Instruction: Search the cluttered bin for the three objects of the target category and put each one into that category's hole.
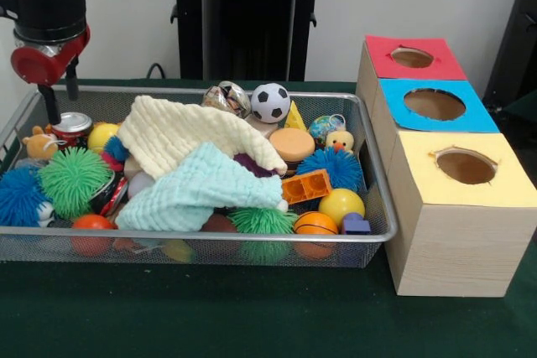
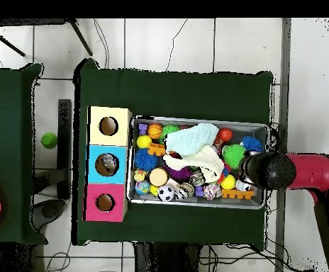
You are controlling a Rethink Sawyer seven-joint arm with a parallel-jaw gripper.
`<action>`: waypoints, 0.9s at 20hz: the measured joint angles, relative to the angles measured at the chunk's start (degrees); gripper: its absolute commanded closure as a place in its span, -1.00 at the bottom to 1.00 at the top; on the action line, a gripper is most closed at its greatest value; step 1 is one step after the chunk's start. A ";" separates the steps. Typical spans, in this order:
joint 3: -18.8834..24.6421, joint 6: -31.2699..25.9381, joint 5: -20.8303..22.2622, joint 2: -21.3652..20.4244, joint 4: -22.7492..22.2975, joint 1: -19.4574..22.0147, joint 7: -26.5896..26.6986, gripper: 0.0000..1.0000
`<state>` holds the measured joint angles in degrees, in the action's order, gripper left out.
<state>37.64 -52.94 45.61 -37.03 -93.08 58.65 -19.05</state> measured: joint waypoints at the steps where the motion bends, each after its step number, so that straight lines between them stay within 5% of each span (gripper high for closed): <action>1: 0.04 0.00 0.01 0.04 0.00 0.00 0.00 -1.00; 18: 0.55 7.32 3.57 2.47 0.08 2.01 0.00 -1.00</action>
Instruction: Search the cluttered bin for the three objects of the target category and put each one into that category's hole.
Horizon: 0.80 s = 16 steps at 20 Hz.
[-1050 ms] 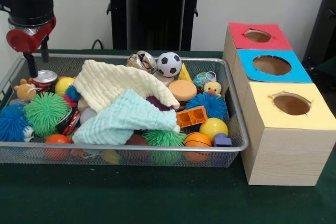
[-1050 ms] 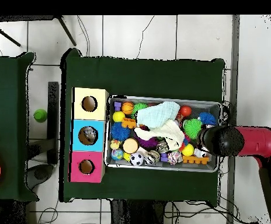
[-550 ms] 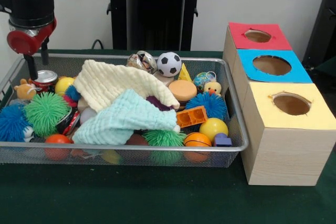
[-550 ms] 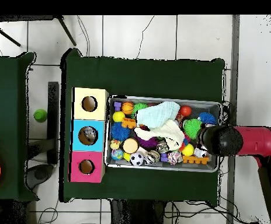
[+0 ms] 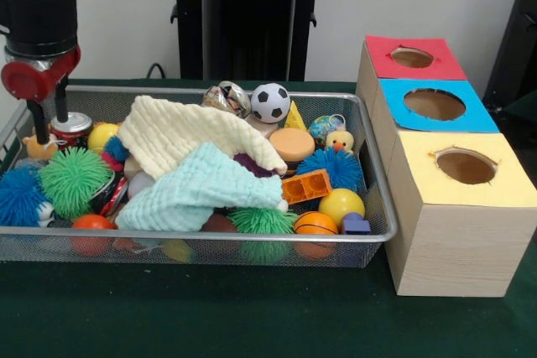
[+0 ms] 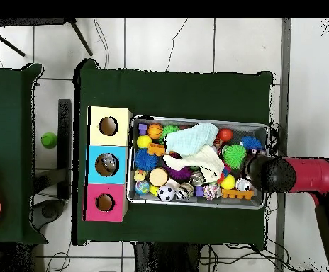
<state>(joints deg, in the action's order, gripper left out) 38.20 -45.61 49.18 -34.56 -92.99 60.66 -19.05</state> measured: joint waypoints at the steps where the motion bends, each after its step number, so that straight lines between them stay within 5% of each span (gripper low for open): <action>1: -0.01 0.57 0.43 0.90 0.05 0.65 0.00 -1.00; 16: -0.01 0.70 5.78 5.25 0.38 0.62 0.00 -1.00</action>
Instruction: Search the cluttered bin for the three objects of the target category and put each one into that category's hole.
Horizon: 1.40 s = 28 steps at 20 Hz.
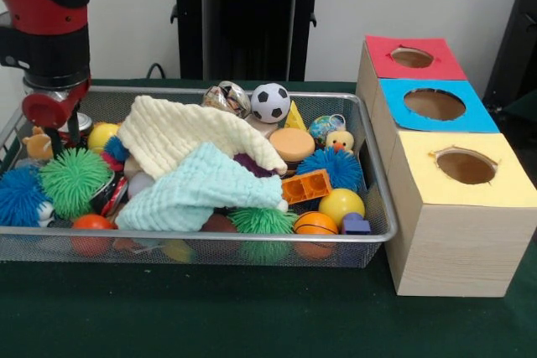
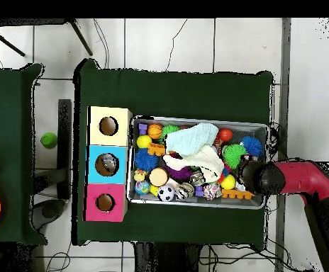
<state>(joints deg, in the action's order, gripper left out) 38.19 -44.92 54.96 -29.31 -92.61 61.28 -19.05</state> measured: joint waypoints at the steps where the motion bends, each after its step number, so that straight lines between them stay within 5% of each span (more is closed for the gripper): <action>1: 0.01 0.00 0.20 0.01 -0.01 -0.05 0.00 -1.00; 28: 0.54 -0.01 0.40 -3.92 1.57 0.00 0.00 -1.00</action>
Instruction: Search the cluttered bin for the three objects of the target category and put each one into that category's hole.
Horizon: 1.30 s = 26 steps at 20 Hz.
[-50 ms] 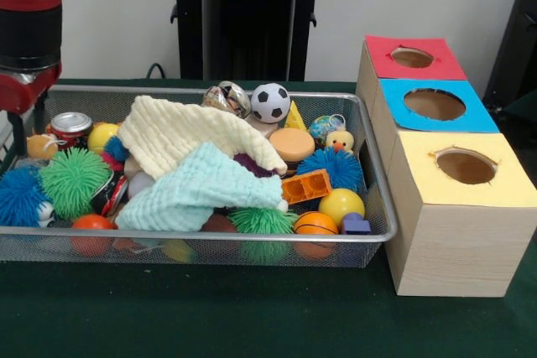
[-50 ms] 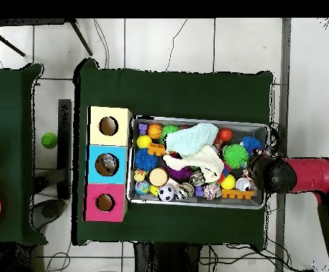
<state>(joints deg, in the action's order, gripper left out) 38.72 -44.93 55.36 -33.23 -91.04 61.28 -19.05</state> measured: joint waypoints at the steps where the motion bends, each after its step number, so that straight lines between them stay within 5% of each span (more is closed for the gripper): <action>1: 0.00 0.00 0.00 0.00 0.10 0.00 0.00 -1.00; 26: -0.01 0.15 0.06 0.88 0.35 -0.17 0.00 -1.00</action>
<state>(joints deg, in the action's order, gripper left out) 38.72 -44.78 55.42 -32.35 -90.70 61.11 -19.05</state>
